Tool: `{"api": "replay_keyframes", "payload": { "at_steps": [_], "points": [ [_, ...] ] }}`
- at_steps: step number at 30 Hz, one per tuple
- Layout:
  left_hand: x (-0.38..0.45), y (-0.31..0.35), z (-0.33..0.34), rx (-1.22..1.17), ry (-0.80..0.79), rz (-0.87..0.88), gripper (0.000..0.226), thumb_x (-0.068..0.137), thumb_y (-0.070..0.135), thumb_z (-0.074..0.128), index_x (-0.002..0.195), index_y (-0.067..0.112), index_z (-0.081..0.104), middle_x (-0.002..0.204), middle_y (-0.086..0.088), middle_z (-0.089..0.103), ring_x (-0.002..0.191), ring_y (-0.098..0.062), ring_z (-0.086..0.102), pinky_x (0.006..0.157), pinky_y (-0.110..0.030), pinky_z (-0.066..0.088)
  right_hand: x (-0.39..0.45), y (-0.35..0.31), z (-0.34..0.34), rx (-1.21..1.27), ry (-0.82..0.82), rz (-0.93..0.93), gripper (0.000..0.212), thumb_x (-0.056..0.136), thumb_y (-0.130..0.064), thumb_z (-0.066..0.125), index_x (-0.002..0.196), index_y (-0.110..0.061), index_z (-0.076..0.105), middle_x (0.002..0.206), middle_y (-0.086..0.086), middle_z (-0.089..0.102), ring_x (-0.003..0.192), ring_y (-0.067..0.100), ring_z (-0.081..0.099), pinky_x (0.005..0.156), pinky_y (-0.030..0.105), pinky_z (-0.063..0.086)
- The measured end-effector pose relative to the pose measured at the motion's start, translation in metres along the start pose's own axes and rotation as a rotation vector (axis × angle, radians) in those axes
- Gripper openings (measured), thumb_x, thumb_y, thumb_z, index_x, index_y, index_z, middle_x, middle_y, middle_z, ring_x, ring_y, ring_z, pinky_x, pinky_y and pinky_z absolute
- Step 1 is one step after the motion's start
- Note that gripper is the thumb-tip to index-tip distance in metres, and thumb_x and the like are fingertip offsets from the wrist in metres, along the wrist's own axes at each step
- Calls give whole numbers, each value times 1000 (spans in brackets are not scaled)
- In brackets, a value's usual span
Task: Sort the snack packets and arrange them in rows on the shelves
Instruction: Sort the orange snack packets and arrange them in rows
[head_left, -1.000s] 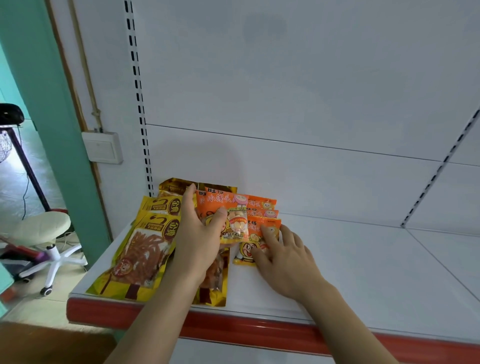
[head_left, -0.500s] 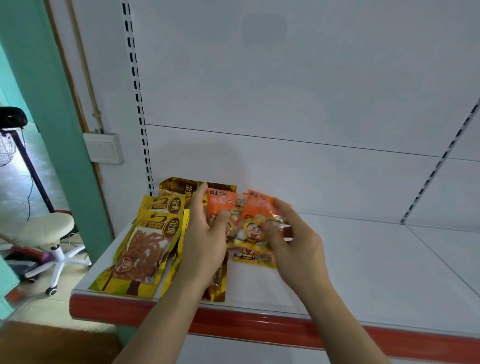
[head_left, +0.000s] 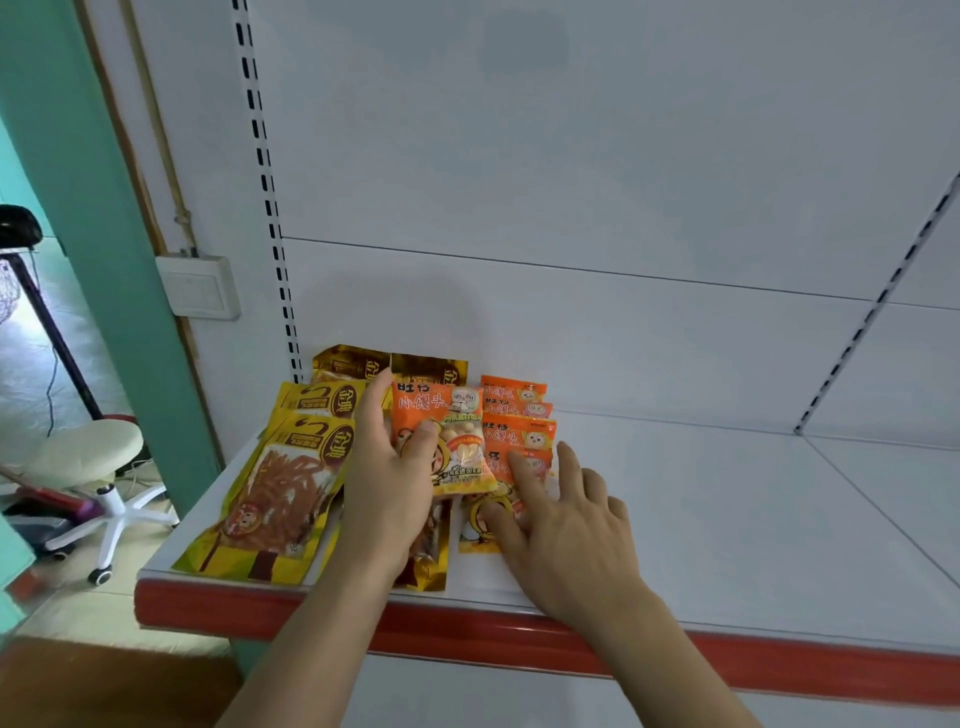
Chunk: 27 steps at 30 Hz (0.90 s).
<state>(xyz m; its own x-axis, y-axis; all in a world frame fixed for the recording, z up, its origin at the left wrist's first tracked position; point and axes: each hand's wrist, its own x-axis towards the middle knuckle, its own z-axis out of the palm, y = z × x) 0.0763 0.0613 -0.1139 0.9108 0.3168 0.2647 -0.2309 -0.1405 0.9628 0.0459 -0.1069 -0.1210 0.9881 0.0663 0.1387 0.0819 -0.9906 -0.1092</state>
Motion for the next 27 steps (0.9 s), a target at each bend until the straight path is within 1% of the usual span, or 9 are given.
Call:
{"api": "replay_keyframes", "payload": {
  "at_steps": [3,6,8,10,13,17,19,23,27],
  "points": [
    [-4,1,0,9,-36,-8,57,103,33,59,148,56,30,156,6,48,135,-24,56,101,-51,56,-2,-2,-5,67,-10,20,68,96,-71,15,157,-40,5,167,9,4,149,33,20,115,49,29],
    [-9,3,1,35,-87,-10,57,104,35,59,148,55,30,156,8,49,140,-20,52,108,-49,51,-6,-3,-12,351,275,34,60,100,-59,28,153,-34,32,154,6,40,137,27,39,104,42,41],
    [-16,8,4,31,-137,-2,57,105,29,58,151,49,31,149,9,54,132,-6,55,103,-29,51,-7,-2,-17,597,367,-6,52,100,-54,40,149,-34,42,131,-9,60,121,13,52,96,31,48],
    [-26,14,10,49,-189,4,57,106,22,56,154,42,32,133,22,59,111,20,55,85,-5,46,-8,-6,-23,832,265,-37,47,99,-46,53,145,-44,44,100,-19,69,96,3,64,80,21,53],
    [-43,23,13,210,-227,81,61,106,19,55,159,33,28,107,43,43,87,39,46,71,6,38,-10,-4,-23,877,262,-70,42,97,-30,63,134,-48,52,75,-15,67,69,5,64,62,15,47],
    [-49,16,7,650,-223,361,64,101,31,62,159,27,35,127,18,56,111,0,54,88,-13,44,-18,2,-10,589,336,-133,45,99,-23,60,143,-28,53,95,-10,66,78,7,58,67,13,43],
    [-48,6,5,815,-232,428,54,97,31,68,148,22,53,129,3,63,117,-19,56,92,-30,50,-24,4,1,345,403,-187,46,95,-30,58,140,-22,56,102,-1,66,86,19,57,72,28,50],
    [-53,-5,3,1021,-190,565,39,84,30,81,120,16,76,111,-5,71,104,-29,64,77,-41,59,-40,-1,6,152,351,-44,46,91,-47,48,132,-28,59,125,11,56,111,34,56,75,44,56],
    [-55,-12,3,1045,-200,629,31,95,29,65,121,14,74,118,-8,67,111,-31,59,86,-46,57,-50,-1,10,3,179,16,53,102,-54,26,145,-31,47,151,15,46,139,40,44,101,55,47]
  ]
}}
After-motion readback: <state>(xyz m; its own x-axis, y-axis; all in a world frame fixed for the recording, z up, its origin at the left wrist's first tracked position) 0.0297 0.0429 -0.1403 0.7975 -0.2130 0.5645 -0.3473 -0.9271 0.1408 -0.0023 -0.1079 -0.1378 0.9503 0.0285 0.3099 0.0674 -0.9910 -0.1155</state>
